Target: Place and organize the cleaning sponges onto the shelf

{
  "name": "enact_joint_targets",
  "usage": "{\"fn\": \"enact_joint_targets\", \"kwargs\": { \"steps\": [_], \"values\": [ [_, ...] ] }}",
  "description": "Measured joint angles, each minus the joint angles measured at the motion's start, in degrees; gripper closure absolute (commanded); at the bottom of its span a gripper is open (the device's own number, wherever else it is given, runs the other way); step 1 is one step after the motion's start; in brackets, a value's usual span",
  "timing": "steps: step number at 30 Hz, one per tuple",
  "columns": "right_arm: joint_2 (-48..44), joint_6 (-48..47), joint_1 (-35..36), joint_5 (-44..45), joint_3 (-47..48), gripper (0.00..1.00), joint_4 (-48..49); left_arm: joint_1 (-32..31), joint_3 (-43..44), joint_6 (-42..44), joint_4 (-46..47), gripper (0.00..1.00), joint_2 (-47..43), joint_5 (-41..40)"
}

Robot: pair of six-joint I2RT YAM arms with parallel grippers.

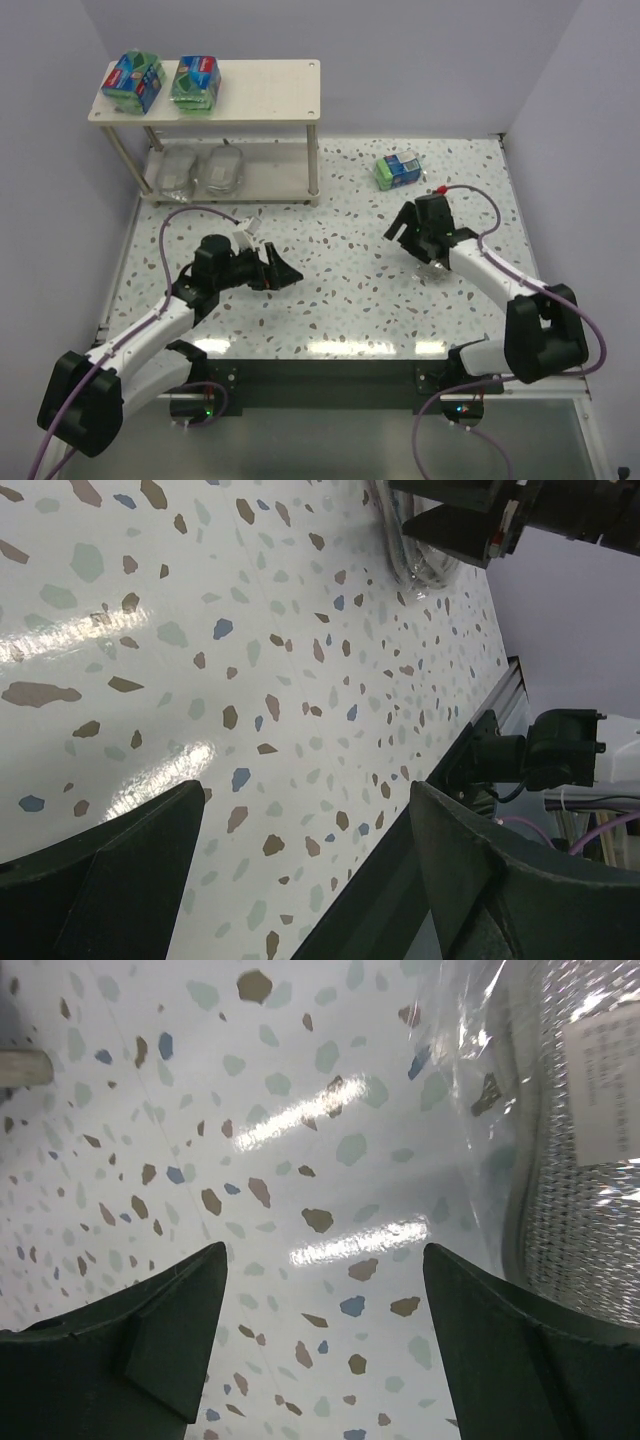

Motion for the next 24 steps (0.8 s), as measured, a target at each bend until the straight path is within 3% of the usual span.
{"fn": "enact_joint_targets", "kwargs": {
  "steps": [5,12,18,24],
  "values": [
    [-5.5,-3.2,-1.6,5.5,5.5,0.15,-5.5,0.0,0.0,0.0,0.0,0.11,-0.1,0.0],
    [-3.1,-10.6,-10.7,13.7,17.2,0.11,-10.5,0.0,0.0,0.0,0.0,0.11,0.4,0.0],
    [2.9,-15.0,-19.7,15.0,15.9,0.13,-11.0,0.0,0.0,0.0,0.0,0.11,0.8,0.0],
    [3.9,-16.9,-21.0,9.2,9.2,0.15,-7.4,0.0,0.0,0.0,0.0,0.11,1.2,0.0]
  ]
}}
